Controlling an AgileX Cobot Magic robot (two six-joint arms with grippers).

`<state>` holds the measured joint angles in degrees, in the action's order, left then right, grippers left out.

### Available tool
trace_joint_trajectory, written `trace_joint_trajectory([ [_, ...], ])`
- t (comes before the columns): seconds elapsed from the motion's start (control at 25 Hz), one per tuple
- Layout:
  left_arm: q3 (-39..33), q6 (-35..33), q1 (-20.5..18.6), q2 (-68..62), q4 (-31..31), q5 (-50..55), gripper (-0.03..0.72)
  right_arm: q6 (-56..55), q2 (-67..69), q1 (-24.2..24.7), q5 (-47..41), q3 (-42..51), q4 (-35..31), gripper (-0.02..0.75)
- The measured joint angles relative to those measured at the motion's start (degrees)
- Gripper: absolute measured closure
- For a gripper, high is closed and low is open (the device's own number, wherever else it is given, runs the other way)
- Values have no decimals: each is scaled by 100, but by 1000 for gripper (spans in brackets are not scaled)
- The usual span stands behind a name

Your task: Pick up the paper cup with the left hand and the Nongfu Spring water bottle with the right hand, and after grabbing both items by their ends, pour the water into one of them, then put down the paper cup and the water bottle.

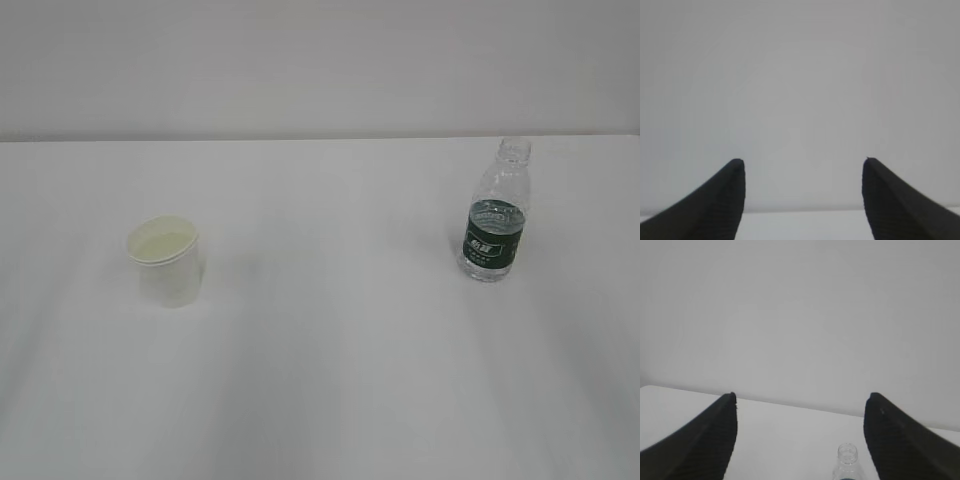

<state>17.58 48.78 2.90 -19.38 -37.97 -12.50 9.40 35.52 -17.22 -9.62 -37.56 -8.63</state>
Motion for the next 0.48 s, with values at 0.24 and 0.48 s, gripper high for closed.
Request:
trace_joint_trajectory([
  [0.24,663,4,0,254,-224,501,165,9,-75,0,-398,-326,11,147],
  [0.48,998,13,0,609,-309,1884,165,13,-109,0,-1052,-821,22,147],
])
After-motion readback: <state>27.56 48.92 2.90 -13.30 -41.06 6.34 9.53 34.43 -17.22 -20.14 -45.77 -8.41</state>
